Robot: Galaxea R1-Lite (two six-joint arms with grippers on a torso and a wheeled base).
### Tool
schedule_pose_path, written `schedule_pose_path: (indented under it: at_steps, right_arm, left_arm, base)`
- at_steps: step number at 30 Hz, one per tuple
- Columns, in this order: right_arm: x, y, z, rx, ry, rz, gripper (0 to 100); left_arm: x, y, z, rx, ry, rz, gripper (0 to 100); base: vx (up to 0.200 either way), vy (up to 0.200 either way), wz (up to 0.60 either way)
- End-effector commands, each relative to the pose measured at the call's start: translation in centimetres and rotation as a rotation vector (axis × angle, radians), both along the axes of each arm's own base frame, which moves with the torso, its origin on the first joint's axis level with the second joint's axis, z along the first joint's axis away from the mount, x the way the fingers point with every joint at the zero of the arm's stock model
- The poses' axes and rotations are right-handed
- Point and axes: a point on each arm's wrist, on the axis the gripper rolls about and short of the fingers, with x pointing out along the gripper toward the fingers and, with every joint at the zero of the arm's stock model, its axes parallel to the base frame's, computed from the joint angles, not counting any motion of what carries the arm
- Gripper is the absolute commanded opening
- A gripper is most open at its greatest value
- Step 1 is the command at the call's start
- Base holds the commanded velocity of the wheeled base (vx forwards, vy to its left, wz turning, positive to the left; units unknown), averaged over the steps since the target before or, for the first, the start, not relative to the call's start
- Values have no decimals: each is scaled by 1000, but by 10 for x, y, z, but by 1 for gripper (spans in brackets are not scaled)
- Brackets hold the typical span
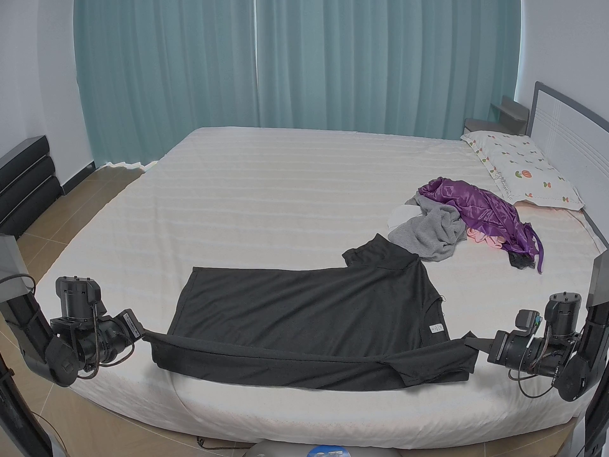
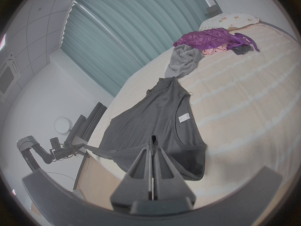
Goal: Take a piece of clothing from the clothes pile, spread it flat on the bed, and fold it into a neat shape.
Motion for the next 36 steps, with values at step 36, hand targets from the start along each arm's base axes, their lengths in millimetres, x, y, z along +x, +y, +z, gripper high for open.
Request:
schedule_pose_path:
  at_steps: [36]
  right_arm:
    - [24, 1, -5, -62, 87, -21, 0]
  left_arm:
    - [26, 0, -25, 100, 85, -93, 0]
  base:
    - [0, 0, 0]
